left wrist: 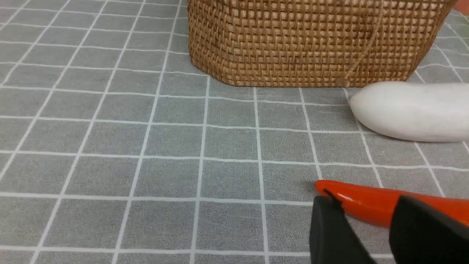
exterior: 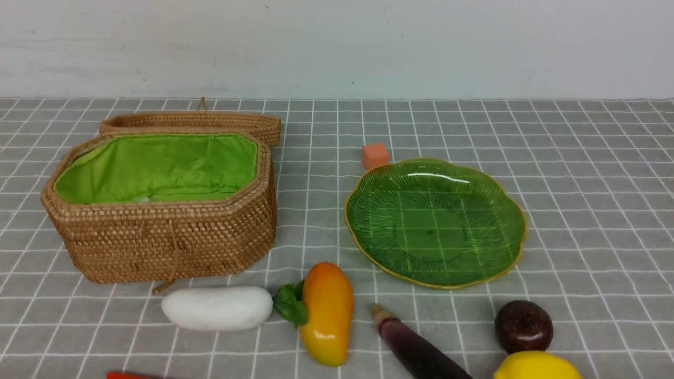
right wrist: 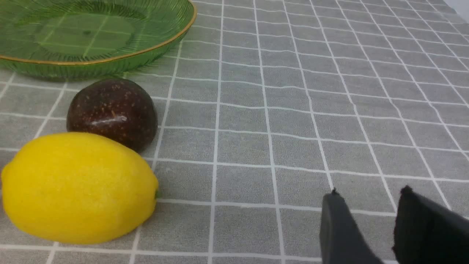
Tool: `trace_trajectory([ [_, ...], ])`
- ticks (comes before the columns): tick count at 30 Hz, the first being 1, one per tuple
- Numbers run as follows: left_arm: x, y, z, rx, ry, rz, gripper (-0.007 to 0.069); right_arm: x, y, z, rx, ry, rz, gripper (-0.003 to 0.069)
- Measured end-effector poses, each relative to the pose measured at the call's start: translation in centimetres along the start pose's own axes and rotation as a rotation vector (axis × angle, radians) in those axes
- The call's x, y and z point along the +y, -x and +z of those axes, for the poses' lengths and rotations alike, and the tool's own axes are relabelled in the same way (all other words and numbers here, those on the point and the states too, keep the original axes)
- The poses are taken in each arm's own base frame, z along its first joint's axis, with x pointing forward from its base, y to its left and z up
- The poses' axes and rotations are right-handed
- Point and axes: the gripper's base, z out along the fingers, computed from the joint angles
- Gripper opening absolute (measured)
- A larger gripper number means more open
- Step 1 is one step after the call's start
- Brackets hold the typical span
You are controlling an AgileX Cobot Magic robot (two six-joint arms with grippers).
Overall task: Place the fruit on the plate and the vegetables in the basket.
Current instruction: Use the left arm to grab a carrot and put it into the left basket
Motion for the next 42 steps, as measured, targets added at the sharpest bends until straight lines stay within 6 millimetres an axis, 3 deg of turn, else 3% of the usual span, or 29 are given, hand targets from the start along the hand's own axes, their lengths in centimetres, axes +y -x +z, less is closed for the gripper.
trace_trajectory([
  [15, 0.0, 0.1, 0.0, -0.007, 0.005, 0.015, 0.0239, 0.0, 0.0, 0.0, 0.0, 0.0, 0.0, 0.024],
  [19, -0.2, 1.1, -0.1, -0.117, -0.018, 0.003, 0.0239, 0.0, 0.0, 0.0, 0.0, 0.0, 0.0, 0.024],
  [24, -0.6, 2.6, -0.4, -0.286, -0.095, -0.214, 0.0239, 0.0, 0.0, 0.0, 0.0, 0.0, 0.0, 0.024],
  [30, -0.5, 4.4, -1.2, -0.479, -0.218, -0.598, 0.0239, 0.0, 0.0, 0.0, 0.0, 0.0, 0.0, 0.024],
  [33, -0.5, 5.3, -1.7, -0.573, -0.249, -0.622, 0.0239, 0.0, 0.0, 0.0, 0.0, 0.0, 0.0, 0.024],
  [38, -1.2, 9.6, -4.4, -0.539, -0.279, -0.621, 0.0239, 0.0, 0.0, 0.0, 0.0, 0.0, 0.0, 0.024],
  [40, -1.8, 13.0, -6.4, -0.497, -0.281, -0.594, 0.0239, 0.0, 0.0, 0.0, 0.0, 0.0, 0.0, 0.024],
  [42, -2.3, 15.6, -7.2, -0.423, -0.27, -0.59, 0.0239, 0.0, 0.0, 0.0, 0.0, 0.0, 0.0, 0.024],
])
